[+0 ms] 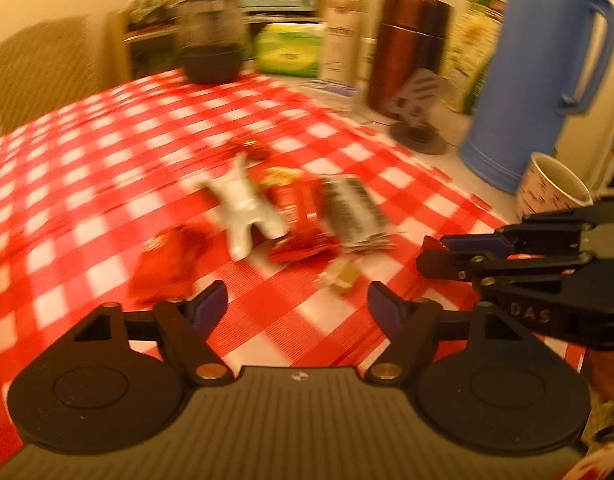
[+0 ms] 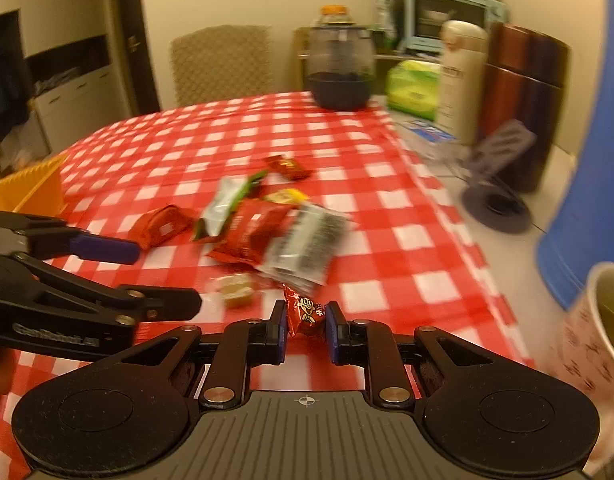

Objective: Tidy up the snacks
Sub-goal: 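Grasp a clear candy with the left tool while the right tool grasps a red candy, then carry both candies over the orange tray and open both tools to release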

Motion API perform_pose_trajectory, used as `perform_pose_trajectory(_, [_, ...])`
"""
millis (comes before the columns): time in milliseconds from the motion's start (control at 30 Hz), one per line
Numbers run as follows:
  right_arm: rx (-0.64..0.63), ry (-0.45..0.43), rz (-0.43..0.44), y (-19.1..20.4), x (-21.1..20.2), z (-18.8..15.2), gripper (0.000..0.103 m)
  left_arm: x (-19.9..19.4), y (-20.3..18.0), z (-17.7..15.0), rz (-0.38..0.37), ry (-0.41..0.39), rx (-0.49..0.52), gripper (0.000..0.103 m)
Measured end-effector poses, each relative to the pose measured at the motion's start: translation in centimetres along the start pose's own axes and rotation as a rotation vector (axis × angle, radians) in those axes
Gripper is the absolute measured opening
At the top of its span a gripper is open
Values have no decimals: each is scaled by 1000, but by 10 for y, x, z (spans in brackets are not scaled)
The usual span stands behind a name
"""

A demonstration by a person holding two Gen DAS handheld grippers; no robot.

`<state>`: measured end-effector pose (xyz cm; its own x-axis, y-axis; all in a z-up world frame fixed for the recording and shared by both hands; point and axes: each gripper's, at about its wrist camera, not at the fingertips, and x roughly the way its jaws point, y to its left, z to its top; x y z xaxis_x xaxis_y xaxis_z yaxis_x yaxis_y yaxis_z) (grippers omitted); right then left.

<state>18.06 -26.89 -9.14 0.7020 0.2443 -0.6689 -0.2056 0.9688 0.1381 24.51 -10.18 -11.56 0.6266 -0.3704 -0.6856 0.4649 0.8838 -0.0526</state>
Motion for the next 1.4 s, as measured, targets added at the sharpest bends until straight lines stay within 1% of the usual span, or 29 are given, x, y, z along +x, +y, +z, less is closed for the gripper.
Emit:
perform_pose_trajectory(67, [30,5,-12,-7,-4,-2,20,9,-9,2,-17,3,50,64])
perform_pose_trajectory(167, [53,13,-22,-14,-8,-7,20,20,-19,5,-22,3,98,57])
perform_pose_trajectory(233, [64,17,-25,-16,-9,-10,20,25,-22,8,-28,6,112,47])
perform_pose_trajectory(300, [71,19,-26,-17,-10,-12,20,30,-24,9,-26,20,122,32])
perform_pose_trajectory(367, [74,20,-29,-17,-12,-14,20,31,-24,9,-29,28,118,25])
perform_pose_trajectory(467, [73,19,-29,-15,-15,-14,20,27,-24,8,-24,45,104,24])
perform_pose_trajectory(567, [72,17,-25,-11,-17,-11,20,17,-19,5,-16,50,62,24])
perform_pose_trajectory(700, [65,10,-11,-1,-23,-3,20,-6,-9,3,7,43,-13,24])
perform_pose_trajectory(867, [42,-25,10,18,-38,15,20,-44,4,1,51,22,-71,24])
perform_pose_trajectory(1100, [-6,-75,52,57,-66,43,20,-107,27,-2,117,-31,-158,24])
perform_pose_trajectory(1400, [-88,-105,165,133,-90,65,20,-183,60,-15,217,-85,-237,24])
